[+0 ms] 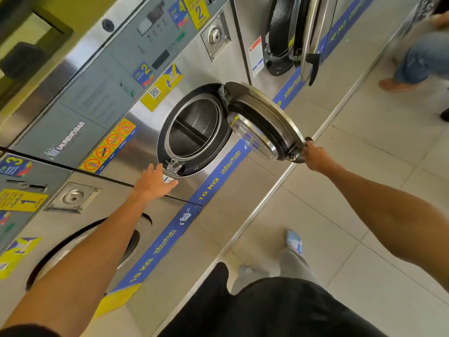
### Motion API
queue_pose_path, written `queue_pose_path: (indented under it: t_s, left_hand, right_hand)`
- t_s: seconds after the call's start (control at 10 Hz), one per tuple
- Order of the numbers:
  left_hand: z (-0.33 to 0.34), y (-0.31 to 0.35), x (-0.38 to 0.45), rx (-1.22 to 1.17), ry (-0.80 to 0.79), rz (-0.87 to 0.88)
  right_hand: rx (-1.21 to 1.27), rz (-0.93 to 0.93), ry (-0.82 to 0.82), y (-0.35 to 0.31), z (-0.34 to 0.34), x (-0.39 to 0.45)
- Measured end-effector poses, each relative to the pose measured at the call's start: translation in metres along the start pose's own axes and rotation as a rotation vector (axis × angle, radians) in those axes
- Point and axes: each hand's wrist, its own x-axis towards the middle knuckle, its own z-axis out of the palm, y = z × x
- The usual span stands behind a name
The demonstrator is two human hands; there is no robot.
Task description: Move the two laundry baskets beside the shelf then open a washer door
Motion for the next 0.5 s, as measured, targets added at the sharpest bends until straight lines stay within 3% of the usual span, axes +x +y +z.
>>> queue_pose_path:
  t_s: [0.3, 0.5]
  left_hand:
    - [0.019, 0.025, -0.047, -0.148, -0.029, -0.030]
    - [0.027, 0.010, -0.083, -0.223, 0.097, -0.022]
  right_hand:
    - [-0.049, -0.111, -0.077, -0.010, -0.029, -0.032]
    - [-0.119, -0.214, -0.056, -0.042, -0.060, -0.052]
